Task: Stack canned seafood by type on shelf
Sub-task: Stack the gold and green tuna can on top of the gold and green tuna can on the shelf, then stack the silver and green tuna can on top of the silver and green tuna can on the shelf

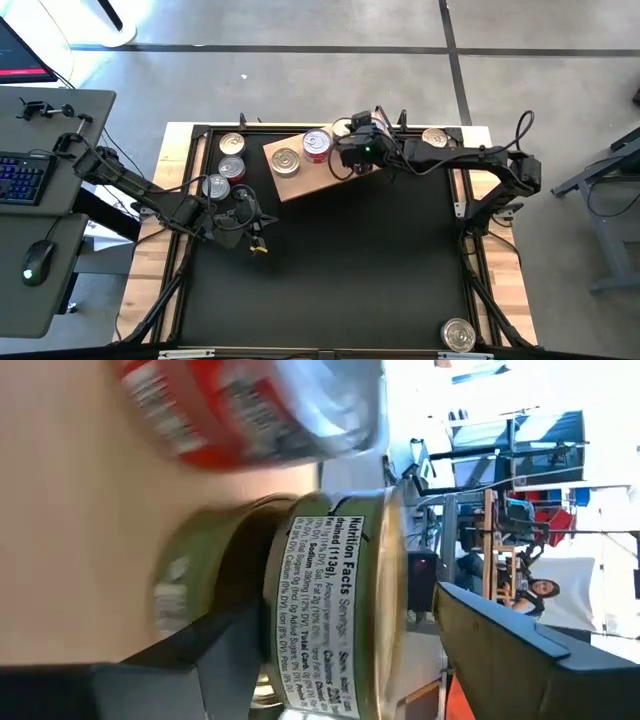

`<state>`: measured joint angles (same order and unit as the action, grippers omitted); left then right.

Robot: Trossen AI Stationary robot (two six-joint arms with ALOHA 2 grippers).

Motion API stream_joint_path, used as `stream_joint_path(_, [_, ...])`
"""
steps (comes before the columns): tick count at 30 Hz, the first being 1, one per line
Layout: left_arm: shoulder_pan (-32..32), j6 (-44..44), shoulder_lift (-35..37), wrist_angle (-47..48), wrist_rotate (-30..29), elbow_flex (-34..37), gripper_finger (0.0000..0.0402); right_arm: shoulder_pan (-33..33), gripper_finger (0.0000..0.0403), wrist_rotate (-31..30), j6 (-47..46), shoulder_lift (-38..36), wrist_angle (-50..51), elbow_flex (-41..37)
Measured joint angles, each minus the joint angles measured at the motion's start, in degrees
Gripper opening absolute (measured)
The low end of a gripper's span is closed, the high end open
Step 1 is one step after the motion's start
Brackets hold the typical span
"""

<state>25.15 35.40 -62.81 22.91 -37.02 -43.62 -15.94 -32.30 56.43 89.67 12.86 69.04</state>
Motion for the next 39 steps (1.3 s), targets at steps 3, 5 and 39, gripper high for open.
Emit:
stream_joint_path(3, [0.01, 0.02, 0.00, 0.00, 0.00, 0.00, 0.0000, 0.00, 0.0271, 0.86, -1.85, -0.09, 2.96, 2.66])
stream_joint_path(5, [0.00, 0.34, 0.00, 0.00, 0.00, 0.00, 0.0000, -0.08, 0.0271, 1.38, -3.51, -0.09, 5.77, 4.07])
stream_joint_path(39, [0.23, 5.81, 0.00, -2.27, 7.00, 0.00, 0.0000, 8.75, 0.0270, 5.96, -35.19, -5.61, 11.65, 5.18])
